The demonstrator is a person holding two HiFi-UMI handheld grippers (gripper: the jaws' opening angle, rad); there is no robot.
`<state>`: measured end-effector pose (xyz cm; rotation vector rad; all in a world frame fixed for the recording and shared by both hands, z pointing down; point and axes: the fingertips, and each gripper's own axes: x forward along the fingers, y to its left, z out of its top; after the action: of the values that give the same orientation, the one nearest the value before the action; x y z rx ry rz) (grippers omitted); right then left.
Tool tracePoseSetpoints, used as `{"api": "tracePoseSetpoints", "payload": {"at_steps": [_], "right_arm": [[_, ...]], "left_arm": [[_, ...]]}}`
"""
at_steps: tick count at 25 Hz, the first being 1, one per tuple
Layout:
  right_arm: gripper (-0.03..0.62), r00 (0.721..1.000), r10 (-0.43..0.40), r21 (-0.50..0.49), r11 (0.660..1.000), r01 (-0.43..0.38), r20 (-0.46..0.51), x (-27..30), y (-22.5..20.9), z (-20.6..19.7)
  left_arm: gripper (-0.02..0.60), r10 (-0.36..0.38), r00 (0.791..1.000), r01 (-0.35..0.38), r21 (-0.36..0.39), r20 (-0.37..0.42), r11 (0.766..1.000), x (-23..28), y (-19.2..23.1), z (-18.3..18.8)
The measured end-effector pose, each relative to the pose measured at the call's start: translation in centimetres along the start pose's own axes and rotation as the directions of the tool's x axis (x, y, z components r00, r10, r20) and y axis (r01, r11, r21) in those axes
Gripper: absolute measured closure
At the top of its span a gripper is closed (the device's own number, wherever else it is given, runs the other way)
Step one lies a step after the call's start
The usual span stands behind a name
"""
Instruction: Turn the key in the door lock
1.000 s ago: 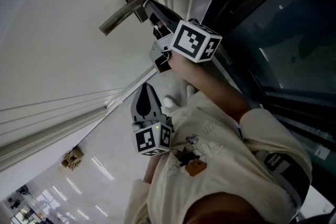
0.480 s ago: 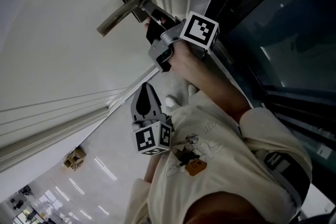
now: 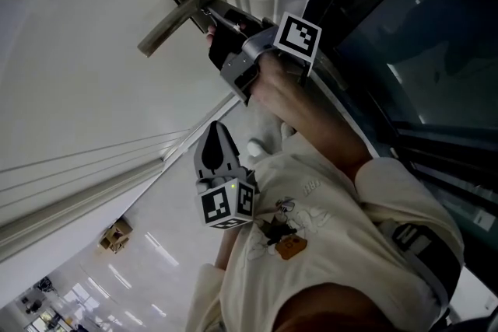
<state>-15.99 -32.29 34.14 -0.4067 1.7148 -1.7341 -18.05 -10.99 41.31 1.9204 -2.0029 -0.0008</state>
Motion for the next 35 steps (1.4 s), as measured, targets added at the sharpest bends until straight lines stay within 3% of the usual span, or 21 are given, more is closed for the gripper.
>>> {"api": "tracePoseSetpoints", "payload": {"at_steps": [2, 6, 9, 11, 13, 15, 19, 21, 25, 27, 30, 35], "right_arm": [[0.567, 1.0, 0.01, -0.003, 1.0, -0.01, 0.005, 0.0, 0.1, 0.2], [0.438, 0.998, 0.027, -0.03, 0.999, -0.029, -0.052, -0.3, 0.4, -0.2], [0.428, 0.992, 0.015, -0.207, 0.978, -0.04, -0.124, -2.5, 1.2, -1.3], [0.441, 0.989, 0.013, -0.356, 0.932, -0.067, -0.15, -4.2, 2.2, -1.9], [0.486, 0.985, 0.032, -0.498, 0.86, -0.114, -0.171, -5.8, 3.6, -2.8], [0.546, 0.981, 0.021, -0.654, 0.743, -0.145, -0.193, -7.4, 4.6, -4.0], [0.586, 0.979, -0.098, -0.915, 0.383, -0.13, -0.18, -9.8, 4.4, -6.5], [0.586, 0.972, -0.157, -0.955, 0.267, -0.13, -0.176, -10.7, 3.3, -7.5], [0.586, 0.955, -0.254, -0.982, 0.15, -0.114, -0.15, -12.8, 0.4, -8.2], [0.586, 0.951, -0.284, -0.989, 0.108, -0.098, -0.125, -13.7, -0.7, -8.1], [0.586, 0.944, -0.315, -0.994, 0.079, -0.079, -0.101, -14.5, -2.0, -8.1], [0.586, 0.934, -0.349, -0.996, 0.067, -0.051, -0.071, -15.4, -3.1, -7.8]], "left_arm": [[0.575, 0.004, 1.0, -0.004, -0.002, -0.001, 1.0, 0.0, 0.1, -0.1], [0.575, 0.009, 1.0, -0.009, -0.007, -0.006, 1.0, -0.2, 0.2, -0.3], [0.575, 0.011, 1.0, -0.011, -0.013, -0.011, 1.0, -0.4, 0.5, -0.5], [0.575, 0.011, 1.0, -0.011, -0.014, -0.011, 1.0, -0.3, 0.8, -0.5], [0.575, 0.008, 1.0, -0.009, -0.016, -0.009, 1.0, -0.2, 0.8, -0.6], [0.575, 0.001, 1.0, -0.001, -0.017, -0.005, 1.0, 0.0, 0.6, -0.5], [0.575, -0.025, 1.0, 0.025, -0.008, 0.011, 1.0, 0.4, 0.0, 0.1], [0.575, -0.037, 0.999, 0.037, -0.006, 0.011, 0.999, 0.6, -0.3, 0.2], [0.575, -0.053, 0.999, 0.053, -0.001, 0.004, 0.999, 0.9, -0.7, 0.2], [0.575, -0.064, 0.998, 0.064, 0.005, 0.0, 0.998, 1.1, -0.9, 0.1], [0.575, -0.073, 0.997, 0.073, 0.009, -0.005, 0.997, 1.2, -0.9, -0.1], [0.575, -0.078, 0.997, 0.078, 0.01, -0.008, 0.997, 1.2, -0.9, 0.0]]}}
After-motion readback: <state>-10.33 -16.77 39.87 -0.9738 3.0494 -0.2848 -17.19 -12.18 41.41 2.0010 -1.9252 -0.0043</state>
